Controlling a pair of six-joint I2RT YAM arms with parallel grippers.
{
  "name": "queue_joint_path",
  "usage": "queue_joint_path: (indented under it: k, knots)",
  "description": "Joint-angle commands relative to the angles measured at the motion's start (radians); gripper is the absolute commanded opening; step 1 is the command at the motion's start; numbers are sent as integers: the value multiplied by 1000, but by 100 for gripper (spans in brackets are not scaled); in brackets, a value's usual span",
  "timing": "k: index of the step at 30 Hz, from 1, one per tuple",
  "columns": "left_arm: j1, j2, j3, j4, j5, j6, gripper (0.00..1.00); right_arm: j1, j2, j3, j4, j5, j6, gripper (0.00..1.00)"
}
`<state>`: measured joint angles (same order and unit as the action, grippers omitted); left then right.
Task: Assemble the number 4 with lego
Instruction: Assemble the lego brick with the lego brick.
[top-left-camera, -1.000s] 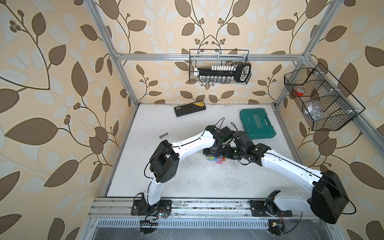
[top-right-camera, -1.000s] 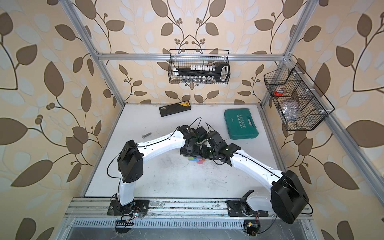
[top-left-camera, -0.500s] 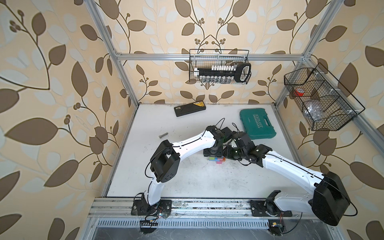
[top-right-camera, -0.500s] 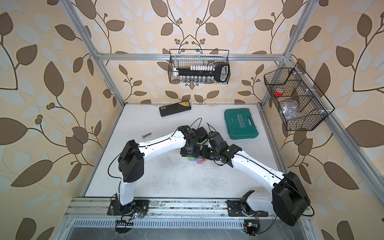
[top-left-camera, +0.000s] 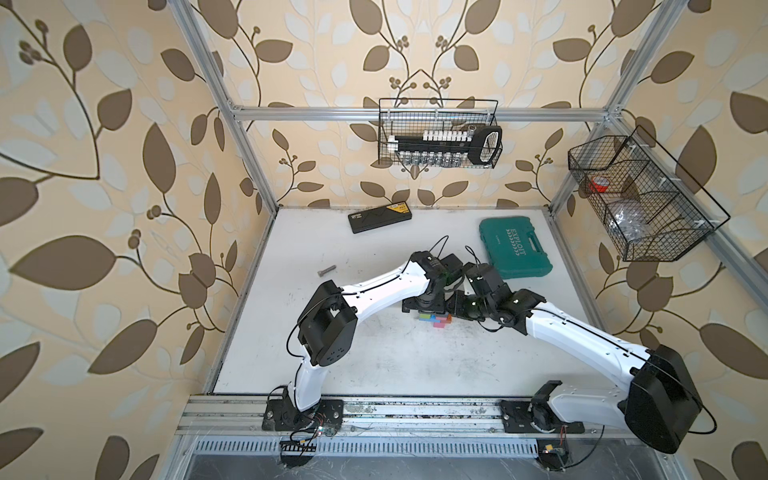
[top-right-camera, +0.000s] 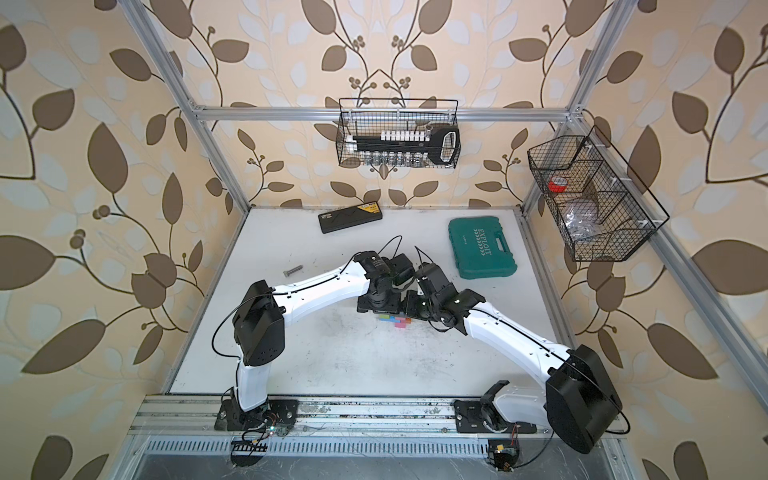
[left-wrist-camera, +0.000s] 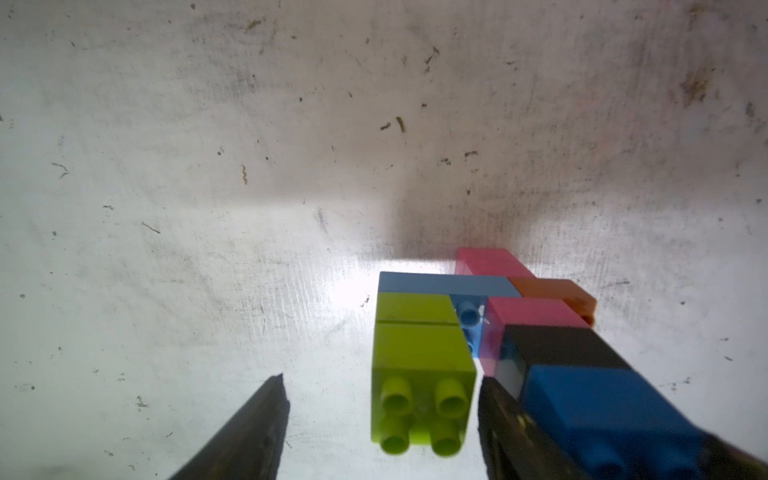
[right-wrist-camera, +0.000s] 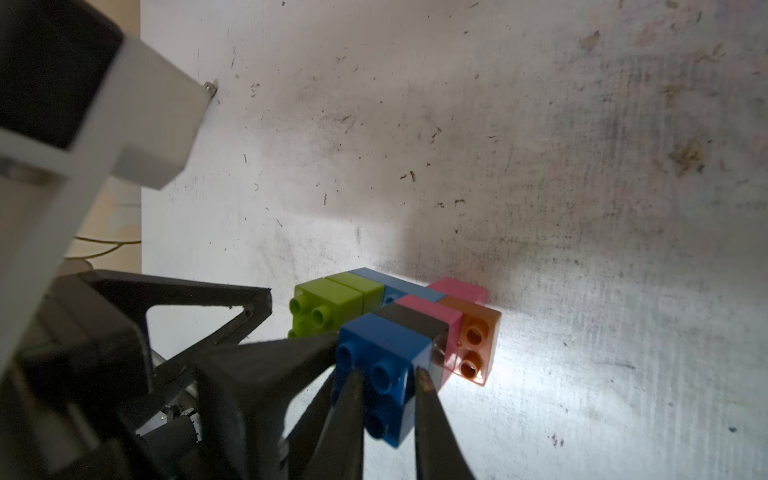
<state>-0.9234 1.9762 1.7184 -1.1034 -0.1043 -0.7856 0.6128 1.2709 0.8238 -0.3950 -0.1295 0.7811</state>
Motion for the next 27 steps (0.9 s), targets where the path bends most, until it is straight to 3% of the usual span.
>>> queue_joint_path:
  k: [1, 6, 12, 27]
  knots:
    - [-14, -82, 4, 59, 6, 8, 76, 5, 32, -36, -116, 13, -13, 17]
    - [-14, -118, -3, 69, -2, 15, 78, 4, 32, -39, -117, 13, -13, 17]
    - [-4, -151, -27, 60, -18, 11, 72, 5, 36, -36, -120, 14, -13, 17]
    - [49, -172, -105, 76, 4, 2, 42, 5, 42, -24, -132, 19, -15, 17]
